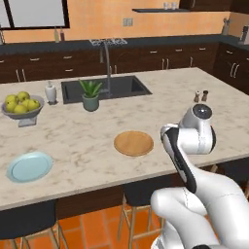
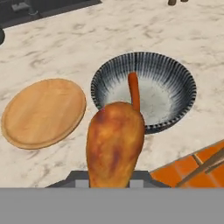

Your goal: Pick the chicken drumstick and carrot from their plates and place them in the bowl. Then put the bowl in the fridge.

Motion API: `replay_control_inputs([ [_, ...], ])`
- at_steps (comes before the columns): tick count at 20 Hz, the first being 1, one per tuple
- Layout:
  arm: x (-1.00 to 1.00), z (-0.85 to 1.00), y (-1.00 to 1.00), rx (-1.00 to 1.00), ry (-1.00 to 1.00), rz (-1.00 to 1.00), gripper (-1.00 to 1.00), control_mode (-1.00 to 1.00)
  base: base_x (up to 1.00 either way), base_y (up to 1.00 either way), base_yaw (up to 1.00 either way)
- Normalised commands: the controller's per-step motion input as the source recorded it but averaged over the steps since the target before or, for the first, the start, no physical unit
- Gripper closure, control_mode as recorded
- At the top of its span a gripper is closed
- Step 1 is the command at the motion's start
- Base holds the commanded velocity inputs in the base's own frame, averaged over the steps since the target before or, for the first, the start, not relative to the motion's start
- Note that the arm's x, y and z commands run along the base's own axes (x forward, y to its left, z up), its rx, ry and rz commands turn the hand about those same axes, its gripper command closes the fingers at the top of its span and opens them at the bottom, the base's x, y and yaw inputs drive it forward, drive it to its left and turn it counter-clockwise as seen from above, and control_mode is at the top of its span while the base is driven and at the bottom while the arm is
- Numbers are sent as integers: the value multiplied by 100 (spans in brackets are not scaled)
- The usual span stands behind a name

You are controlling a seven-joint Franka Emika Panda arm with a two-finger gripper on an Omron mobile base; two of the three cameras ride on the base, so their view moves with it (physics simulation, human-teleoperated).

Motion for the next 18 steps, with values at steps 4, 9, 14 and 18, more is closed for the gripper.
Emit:
replay_control_inputs([
  [4, 0, 0, 0, 0, 0, 0, 100, 100, 62, -83, 9],
  [9, 80, -8, 3, -2, 27, 13, 100, -100, 19, -5, 4],
  [14, 30, -23, 32, -6, 30, 10, 100, -100, 0, 0, 0],
  [18, 24, -73, 0, 0, 0, 3, 100, -100, 0, 0, 0],
])
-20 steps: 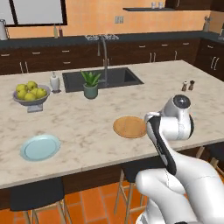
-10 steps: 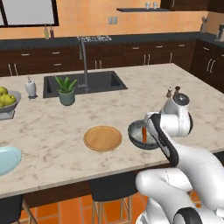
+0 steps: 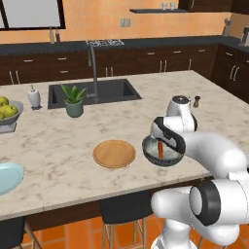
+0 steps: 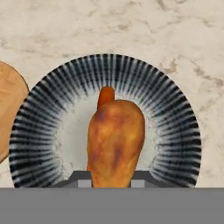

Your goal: Pick the chicken drumstick and carrot from their plates and place them in the bowl. Then put the bowl in the fridge.

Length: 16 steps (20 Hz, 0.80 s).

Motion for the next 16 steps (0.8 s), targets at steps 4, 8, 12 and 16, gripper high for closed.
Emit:
replay_control_inputs([
  [4, 25, -96, -3, 1, -6, 4, 100, -100, 0, 0, 0],
  [8, 41, -64, 0, 1, -11, 1, -100, -100, 0, 0, 0],
  [12, 2, -1, 0, 0, -1, 0, -100, -100, 0, 0, 0],
  [16, 0, 54, 0, 1, 0, -1, -100, -100, 0, 0, 0],
])
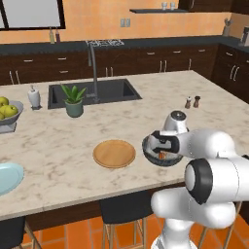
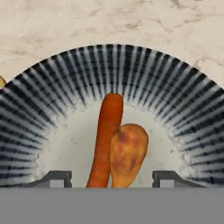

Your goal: Pick the chicken drumstick and carrot from their plates and place them in the bowl. Then put the bowl in the fridge.

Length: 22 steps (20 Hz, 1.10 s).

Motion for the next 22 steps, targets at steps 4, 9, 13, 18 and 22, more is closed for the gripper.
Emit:
replay_control_inputs([
  [4, -17, 99, -10, 4, 1, -8, -100, -100, 0, 0, 0],
  [9, -81, 42, -84, 12, 12, -20, -100, -100, 0, 0, 0],
  [13, -62, -37, -100, 15, 19, -18, -100, -100, 0, 0, 0],
  [18, 7, -56, -10, 1, 20, -1, -100, -100, 0, 0, 0],
  [22, 44, -2, 36, 3, 2, 0, -100, -100, 0, 0, 0],
])
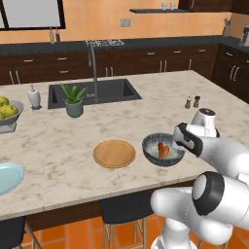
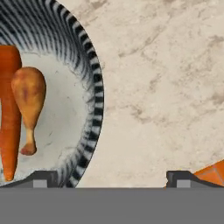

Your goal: Pick the chicken drumstick and carrot from their plates and place them in the bowl. Then put the bowl in the fridge.

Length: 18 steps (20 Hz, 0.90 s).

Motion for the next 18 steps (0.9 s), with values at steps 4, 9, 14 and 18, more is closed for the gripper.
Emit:
replay_control_inputs([
  [4, 32, 9, 30, 0, 4, 0, -100, -100, 0, 0, 0],
  [9, 47, -64, 14, 2, 5, 0, -100, -100, 0, 0, 0],
  [14, 25, -40, 6, 2, 0, 0, 100, -100, 0, 0, 0],
  [18, -2, 5, 0, 0, -2, 0, 100, -100, 0, 0, 0],
])
